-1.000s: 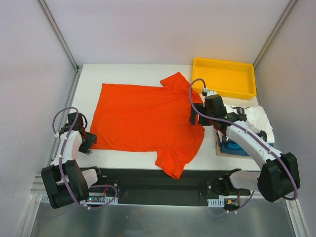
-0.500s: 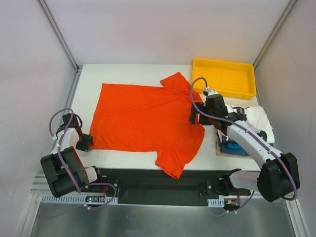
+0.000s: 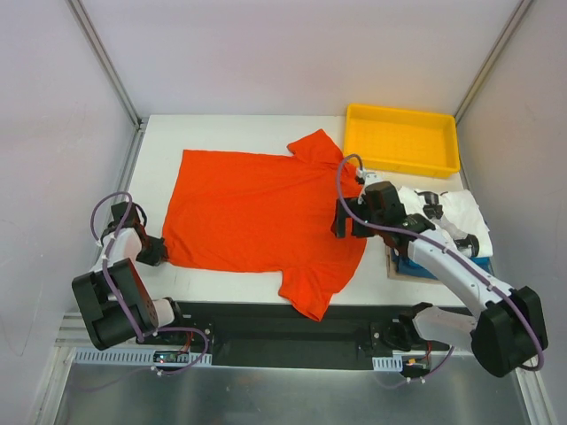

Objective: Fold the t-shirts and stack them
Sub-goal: Grap the side of the flattened tshirt closest away from the robot with both arms

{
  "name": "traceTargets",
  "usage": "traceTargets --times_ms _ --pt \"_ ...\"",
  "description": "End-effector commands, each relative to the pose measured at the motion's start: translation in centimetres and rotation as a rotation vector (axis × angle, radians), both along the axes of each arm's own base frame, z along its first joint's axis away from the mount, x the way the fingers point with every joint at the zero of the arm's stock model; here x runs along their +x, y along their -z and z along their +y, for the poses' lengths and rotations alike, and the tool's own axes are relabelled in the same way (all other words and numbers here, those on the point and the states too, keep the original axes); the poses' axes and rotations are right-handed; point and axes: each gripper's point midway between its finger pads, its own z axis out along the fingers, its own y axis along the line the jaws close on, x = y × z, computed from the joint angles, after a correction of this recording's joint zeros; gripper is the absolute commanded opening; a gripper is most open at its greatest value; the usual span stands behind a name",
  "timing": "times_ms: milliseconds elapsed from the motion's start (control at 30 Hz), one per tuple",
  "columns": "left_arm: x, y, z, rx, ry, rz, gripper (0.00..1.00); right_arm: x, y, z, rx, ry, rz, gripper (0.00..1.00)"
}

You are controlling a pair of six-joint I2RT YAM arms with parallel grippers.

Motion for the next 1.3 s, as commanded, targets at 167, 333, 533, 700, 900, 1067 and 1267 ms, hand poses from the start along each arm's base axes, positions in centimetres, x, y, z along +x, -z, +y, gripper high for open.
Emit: traceTargets --times_ms 167,333,533,700,900,1067,1267 --pt "-0.3 -0.3 -0.3 0.032 0.039 -0.076 0.0 -10.2 -0.5 8.1 -0.046 -0.525 -0.018 0.98" --pt "-0.3 -0.7 -0.1 0.052 0.045 -0.101 0.0 -17.8 1.8 11.4 -0.076 -0.828 0.142 0.82" --pt "-0.2 -0.7 0.0 0.063 0.073 -0.106 0.0 -20.7 4.8 11.2 -0.225 -0.895 0.272 0.72" --pt "0.0 -0.6 0.0 0.061 0.079 -0.105 0.0 -21.4 7.3 10.4 -0.387 -0.873 0.325 0.67" --pt "0.2 -0.8 -0.1 0.06 0.086 -0.116 0.0 -20.1 9.4 8.7 -0.519 -0.745 0.342 0.52" --pt "0.2 -0.9 0.0 0.061 0.084 -0.117 0.0 -20.1 10.7 7.2 -0.592 -0.71 0.378 0.48" --pt "0.3 -1.0 0.0 0.063 0.086 -0.123 0.0 -19.5 10.7 7.8 -0.594 -0.694 0.356 0.11"
